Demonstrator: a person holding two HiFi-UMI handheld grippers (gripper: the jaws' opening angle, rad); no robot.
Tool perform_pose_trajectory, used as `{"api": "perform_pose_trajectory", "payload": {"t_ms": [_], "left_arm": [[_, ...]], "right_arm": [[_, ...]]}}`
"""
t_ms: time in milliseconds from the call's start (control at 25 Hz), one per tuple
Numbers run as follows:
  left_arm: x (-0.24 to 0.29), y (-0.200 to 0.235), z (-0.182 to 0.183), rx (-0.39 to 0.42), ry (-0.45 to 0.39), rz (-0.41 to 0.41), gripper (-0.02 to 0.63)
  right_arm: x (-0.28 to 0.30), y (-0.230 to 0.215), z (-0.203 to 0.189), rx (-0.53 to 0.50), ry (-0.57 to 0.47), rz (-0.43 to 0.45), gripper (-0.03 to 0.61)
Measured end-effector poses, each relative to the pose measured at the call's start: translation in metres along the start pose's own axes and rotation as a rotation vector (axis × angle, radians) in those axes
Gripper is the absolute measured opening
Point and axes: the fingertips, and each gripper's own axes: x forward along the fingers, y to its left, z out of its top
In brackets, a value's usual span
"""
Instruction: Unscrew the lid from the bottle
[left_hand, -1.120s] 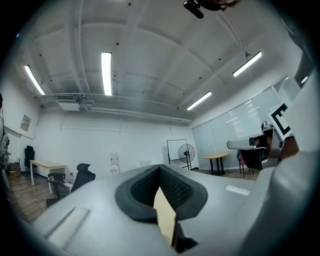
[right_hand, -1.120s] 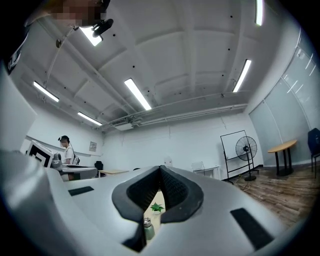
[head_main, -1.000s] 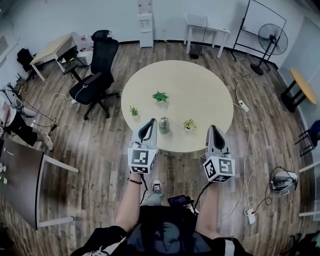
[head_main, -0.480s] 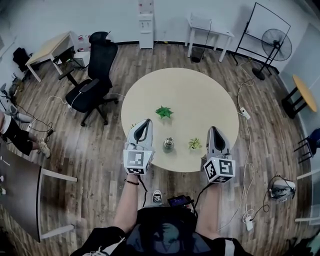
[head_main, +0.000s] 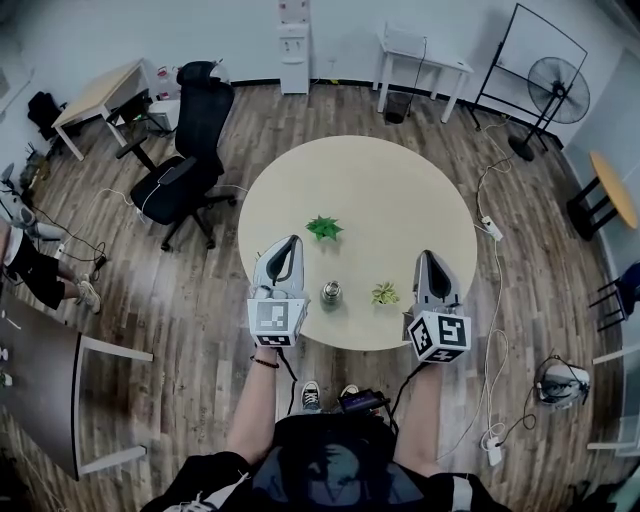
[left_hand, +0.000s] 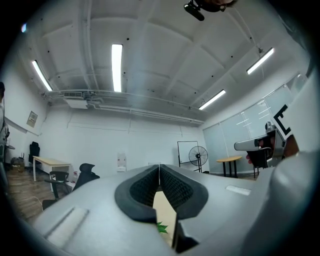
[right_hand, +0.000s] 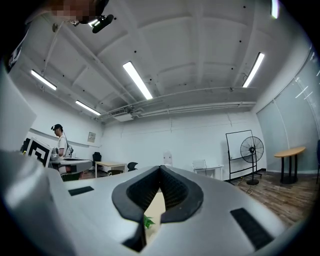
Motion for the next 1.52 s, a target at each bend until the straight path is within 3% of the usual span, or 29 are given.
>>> {"api": "perform_pose_trajectory", "payload": {"t_ms": [40, 280, 320, 520, 720, 1000, 1240, 1520], "left_arm": [[0.001, -0.001, 0.0, -0.007, -0.005, -0.002, 0.026], [0.006, -0.015, 0.005, -0.036, -0.053, -0.051, 0.341], [0.007, -0.018, 0.003, -0.039, -0.063, -0.066, 0.354], [0.009, -0.032, -0.014, -0.004, -0.094, -0.09, 0.357], [0.01, -0.053, -0.074, 0.013, -0.103, -0.11, 0.357], [-0.004, -0.084, -0.201, -0.035, 0.107, -0.133, 0.37], [-0.003, -0.106, -0.274, -0.051, 0.141, -0.164, 0.371], [0.008, -0.117, -0.337, -0.083, 0.205, -0.159, 0.38]], "right_arm": [[0.001, -0.001, -0.001, 0.0, 0.002, 0.002, 0.003], [-0.001, -0.006, -0.01, -0.003, 0.025, 0.006, 0.003], [-0.001, -0.007, -0.011, -0.003, 0.029, 0.005, 0.003], [-0.003, -0.012, -0.022, 0.002, 0.053, -0.001, 0.003], [-0.007, -0.013, -0.046, 0.008, 0.092, 0.007, 0.003], [-0.009, -0.017, -0.085, 0.038, 0.126, 0.017, 0.003], [-0.009, -0.027, -0.115, 0.064, 0.058, 0.012, 0.003], [-0.006, -0.026, -0.147, 0.038, 0.07, 0.024, 0.004]]}}
